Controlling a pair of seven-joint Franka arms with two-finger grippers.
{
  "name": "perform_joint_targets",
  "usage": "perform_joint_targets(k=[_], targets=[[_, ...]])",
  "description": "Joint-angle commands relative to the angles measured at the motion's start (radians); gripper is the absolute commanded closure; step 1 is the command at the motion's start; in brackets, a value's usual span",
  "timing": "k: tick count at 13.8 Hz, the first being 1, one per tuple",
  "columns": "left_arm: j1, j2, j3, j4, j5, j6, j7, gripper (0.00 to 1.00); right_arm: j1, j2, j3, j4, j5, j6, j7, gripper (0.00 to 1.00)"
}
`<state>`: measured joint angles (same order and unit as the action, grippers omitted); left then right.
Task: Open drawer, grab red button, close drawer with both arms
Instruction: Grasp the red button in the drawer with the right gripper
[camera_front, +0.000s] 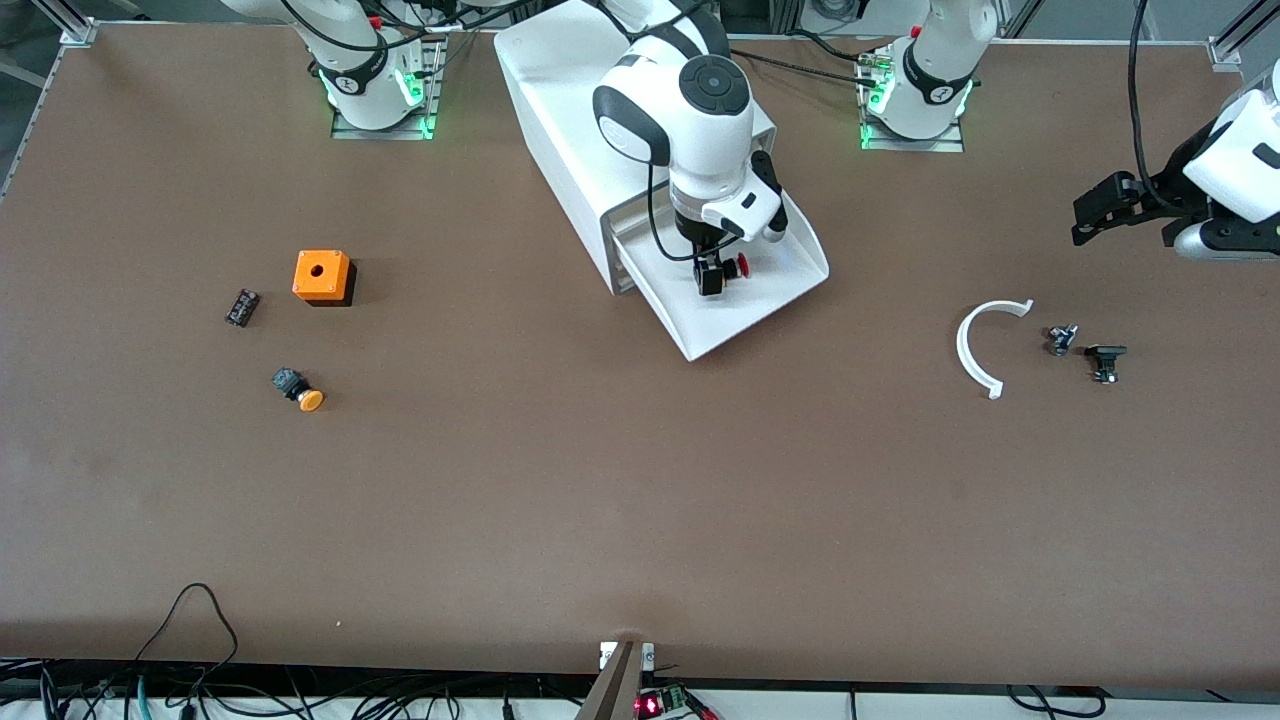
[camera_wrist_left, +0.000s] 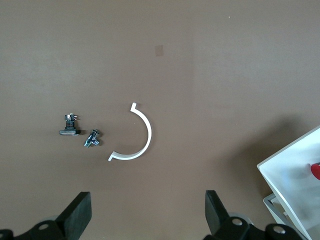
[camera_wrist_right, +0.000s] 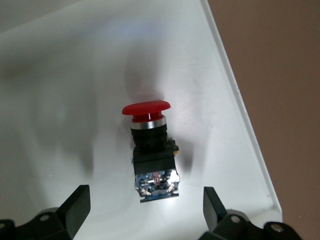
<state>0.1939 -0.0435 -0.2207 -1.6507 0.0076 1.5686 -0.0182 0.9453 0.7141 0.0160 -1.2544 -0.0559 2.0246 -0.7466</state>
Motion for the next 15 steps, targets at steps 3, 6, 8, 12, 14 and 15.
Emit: perform_joint_targets(k=[3,6,8,12,14,15], targets=[[-0.010,0.016,0.001,0.028,0.000,0.013,-0.016,0.00,0.024,0.034,-0.001,0.023,-0.013,0.009,0.095,0.00],[-0.010,0.016,0.001,0.028,0.002,0.013,-0.016,0.00,0.026,0.038,-0.001,0.023,-0.016,0.009,0.093,0.00],[-0.010,0.016,0.003,0.028,0.002,0.011,-0.016,0.00,0.027,0.041,-0.001,0.023,-0.018,0.011,0.079,0.08],[-0.010,0.016,0.003,0.028,0.002,0.008,-0.017,0.00,0.040,0.042,-0.001,0.024,-0.021,0.013,0.066,0.42],[-0.010,0.016,0.003,0.028,0.002,0.008,-0.017,0.00,0.043,0.041,-0.001,0.024,-0.022,0.011,0.069,0.48],[-0.008,0.016,0.003,0.028,0.002,0.008,-0.017,0.00,0.043,0.041,-0.002,0.024,-0.022,0.011,0.070,0.51]])
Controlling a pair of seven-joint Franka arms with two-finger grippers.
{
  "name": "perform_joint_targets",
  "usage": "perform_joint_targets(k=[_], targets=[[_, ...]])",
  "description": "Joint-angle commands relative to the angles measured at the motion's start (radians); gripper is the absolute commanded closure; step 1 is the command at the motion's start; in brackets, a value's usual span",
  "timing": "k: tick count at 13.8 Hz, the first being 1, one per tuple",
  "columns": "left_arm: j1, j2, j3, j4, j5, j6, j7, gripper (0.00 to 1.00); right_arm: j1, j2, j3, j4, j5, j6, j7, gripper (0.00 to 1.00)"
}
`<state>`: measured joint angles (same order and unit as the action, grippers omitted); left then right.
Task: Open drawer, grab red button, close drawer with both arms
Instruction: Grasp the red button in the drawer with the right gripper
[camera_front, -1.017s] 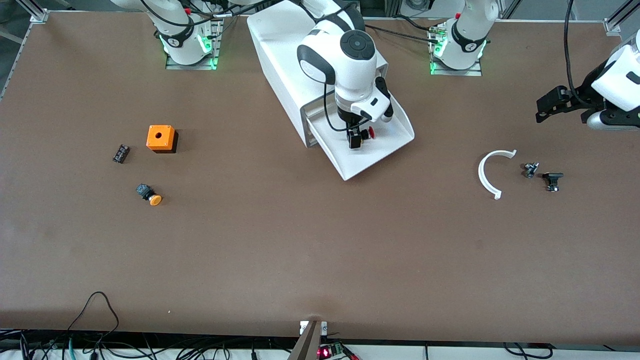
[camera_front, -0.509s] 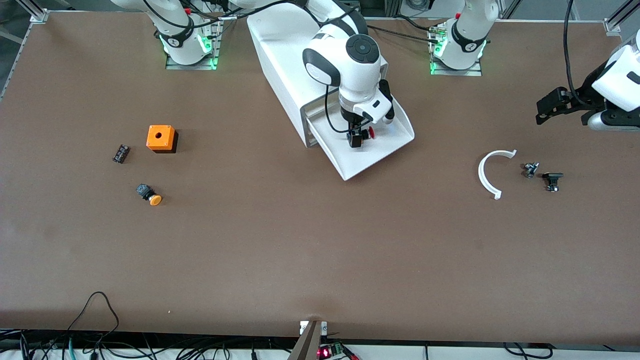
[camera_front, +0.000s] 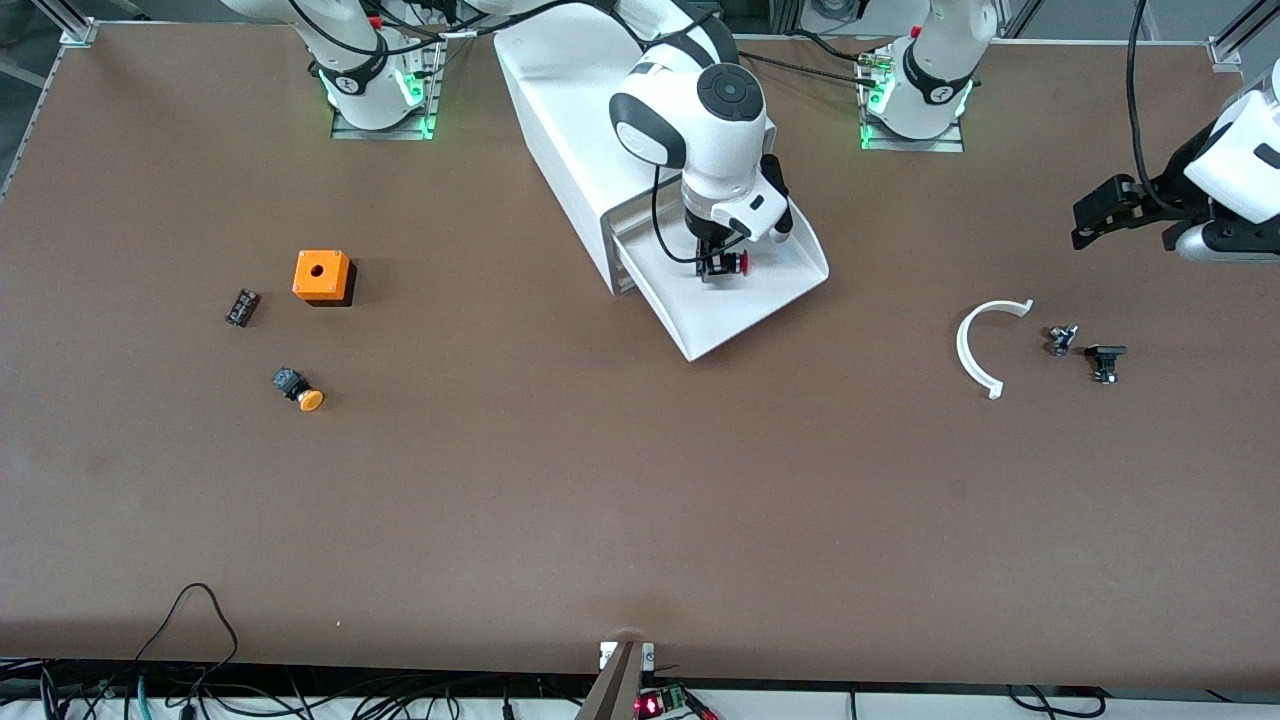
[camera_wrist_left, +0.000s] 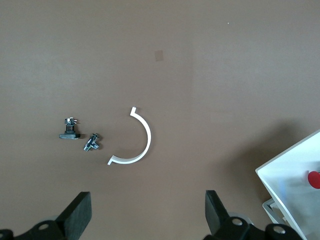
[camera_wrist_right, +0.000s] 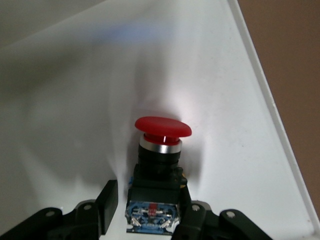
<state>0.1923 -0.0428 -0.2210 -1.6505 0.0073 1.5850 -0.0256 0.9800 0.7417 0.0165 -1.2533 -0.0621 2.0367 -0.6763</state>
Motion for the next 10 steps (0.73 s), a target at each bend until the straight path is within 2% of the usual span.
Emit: perform_joint_targets(k=[1,4,8,10], targets=[[-0.008,0.015,0.003,0.028,0.002,-0.008,-0.010,0.00,0.008,0.013,-0.003,0.025,-0.019,-0.001,0.001,0.57],[-0.008,0.015,0.003,0.028,0.002,-0.010,-0.010,0.00,-0.003,0.005,-0.007,0.037,-0.016,-0.003,0.021,0.67],[-0.008,0.015,0.003,0.029,0.002,-0.010,-0.010,0.00,-0.047,-0.048,-0.018,0.057,-0.012,0.010,0.258,0.68],[-0.008,0.015,0.003,0.029,0.002,-0.010,-0.010,0.00,-0.069,-0.083,-0.056,0.060,-0.012,0.032,0.349,0.68]])
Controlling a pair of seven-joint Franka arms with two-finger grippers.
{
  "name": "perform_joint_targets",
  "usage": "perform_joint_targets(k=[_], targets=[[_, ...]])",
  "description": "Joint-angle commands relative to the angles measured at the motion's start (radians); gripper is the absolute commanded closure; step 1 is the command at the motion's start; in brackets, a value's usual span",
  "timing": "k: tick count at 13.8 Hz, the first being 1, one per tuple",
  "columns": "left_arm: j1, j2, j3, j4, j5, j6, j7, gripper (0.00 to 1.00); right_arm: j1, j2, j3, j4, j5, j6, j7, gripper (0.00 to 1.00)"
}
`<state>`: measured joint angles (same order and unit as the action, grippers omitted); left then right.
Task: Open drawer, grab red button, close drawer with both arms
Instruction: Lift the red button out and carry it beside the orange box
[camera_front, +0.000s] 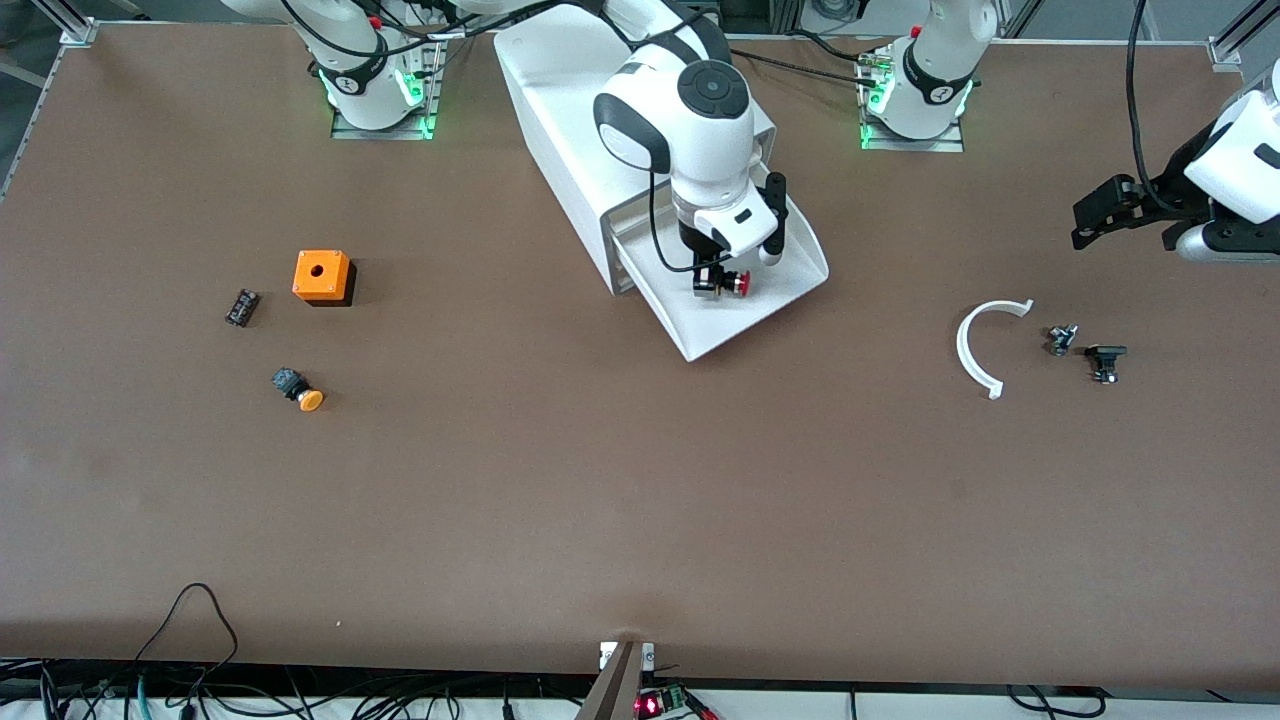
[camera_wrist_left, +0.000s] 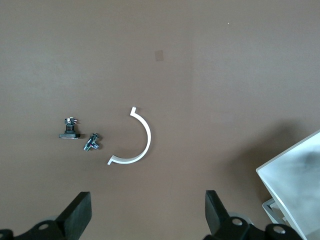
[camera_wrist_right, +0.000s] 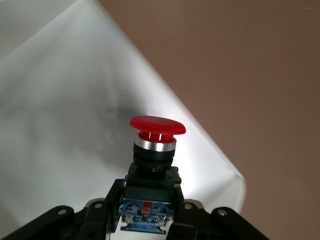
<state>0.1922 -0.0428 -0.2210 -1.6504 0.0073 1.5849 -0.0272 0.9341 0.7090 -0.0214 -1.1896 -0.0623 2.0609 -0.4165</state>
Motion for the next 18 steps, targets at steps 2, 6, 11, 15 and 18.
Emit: perform_joint_targets(k=[2,6,11,15,18], targets=[[-0.008,0.015,0.003,0.029,0.002,-0.010,-0.008,0.00,-0.053,-0.089,-0.046,-0.014,-0.017,0.004,0.116,0.68],[-0.010,0.018,-0.006,0.032,0.007,-0.013,-0.048,0.00,-0.193,-0.151,-0.086,-0.140,0.018,0.045,0.295,0.68],[0.004,0.026,0.003,0.049,0.005,-0.020,-0.039,0.00,-0.351,-0.198,-0.086,-0.321,0.056,0.039,0.453,0.68],[0.006,0.029,0.003,0.049,0.005,-0.020,-0.037,0.00,-0.412,-0.200,-0.088,-0.442,0.045,-0.021,0.716,0.65],[0.006,0.029,0.006,0.049,0.002,-0.022,-0.034,0.00,-0.466,-0.204,-0.088,-0.585,0.045,0.080,0.783,0.64]])
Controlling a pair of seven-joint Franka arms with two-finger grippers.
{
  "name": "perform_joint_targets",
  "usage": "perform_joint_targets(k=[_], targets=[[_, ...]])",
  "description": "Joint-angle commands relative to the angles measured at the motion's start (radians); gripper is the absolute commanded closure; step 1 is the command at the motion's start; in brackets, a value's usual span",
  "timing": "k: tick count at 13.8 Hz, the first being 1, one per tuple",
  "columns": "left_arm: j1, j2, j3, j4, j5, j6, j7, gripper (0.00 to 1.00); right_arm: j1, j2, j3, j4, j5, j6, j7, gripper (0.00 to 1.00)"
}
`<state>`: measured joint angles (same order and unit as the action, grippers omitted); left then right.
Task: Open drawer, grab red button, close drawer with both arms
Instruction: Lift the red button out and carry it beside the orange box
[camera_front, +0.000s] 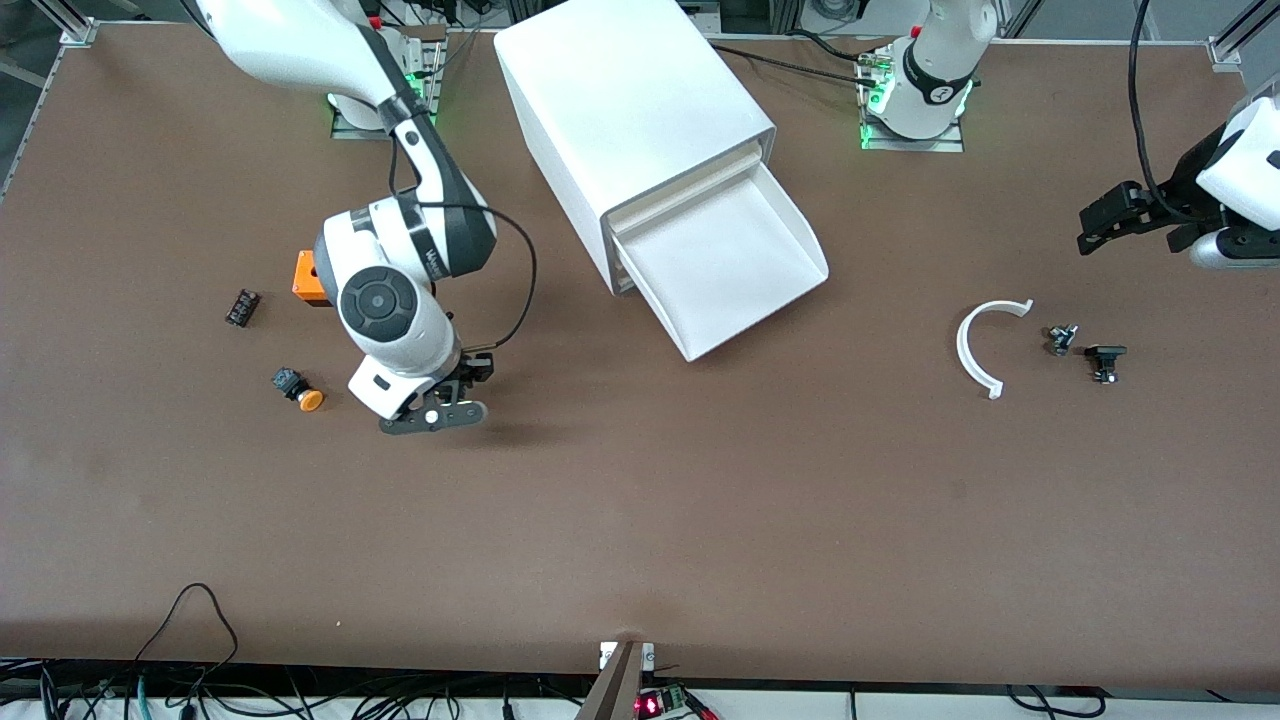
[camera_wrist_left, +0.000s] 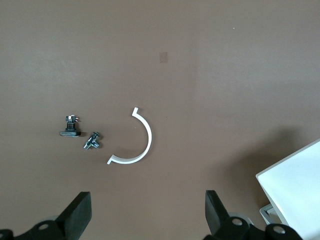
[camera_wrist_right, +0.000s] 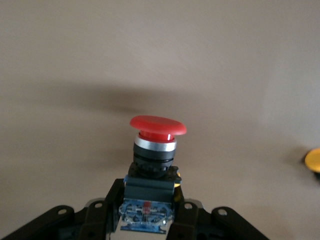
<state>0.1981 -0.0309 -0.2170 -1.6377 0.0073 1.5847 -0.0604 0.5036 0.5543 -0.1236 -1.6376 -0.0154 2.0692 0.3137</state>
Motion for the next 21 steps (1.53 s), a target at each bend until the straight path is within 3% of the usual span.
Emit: perform_joint_targets(k=[1,6,10,13,14,15,16,18,21], targets=[[0.000,0.017,0.002,0.036,0.002,-0.023,-0.001,0.00,-0.060,-0.062,0.015,-0.189,-0.005,0.116,0.051,0.64],[0.000,0.017,0.002,0.036,0.002,-0.023,-0.003,0.00,-0.085,-0.063,0.013,-0.304,-0.089,0.216,0.039,0.64],[0.000,0.017,-0.001,0.036,0.002,-0.023,-0.007,0.00,-0.112,-0.068,0.013,-0.467,-0.256,0.488,-0.007,0.64],[0.000,0.017,-0.001,0.036,0.002,-0.023,-0.007,0.00,-0.128,-0.065,0.015,-0.475,-0.264,0.494,-0.007,0.63],[0.000,0.017,0.001,0.036,0.002,-0.023,-0.007,0.00,-0.129,-0.065,0.015,-0.472,-0.264,0.493,-0.001,0.49],[0.000,0.017,-0.001,0.036,0.002,-0.023,-0.007,0.00,-0.131,-0.067,0.015,-0.459,-0.252,0.486,0.004,0.08],[0.000,0.017,-0.001,0.036,0.002,-0.025,-0.009,0.00,-0.131,-0.071,0.016,-0.440,-0.248,0.461,0.005,0.00],[0.000,0.017,-0.001,0.036,0.002,-0.025,-0.010,0.00,-0.131,-0.082,0.019,-0.381,-0.241,0.349,0.031,0.00],[0.000,0.017,-0.001,0.036,0.002,-0.025,-0.010,0.00,-0.129,-0.108,0.025,-0.266,-0.062,0.166,0.050,0.00]])
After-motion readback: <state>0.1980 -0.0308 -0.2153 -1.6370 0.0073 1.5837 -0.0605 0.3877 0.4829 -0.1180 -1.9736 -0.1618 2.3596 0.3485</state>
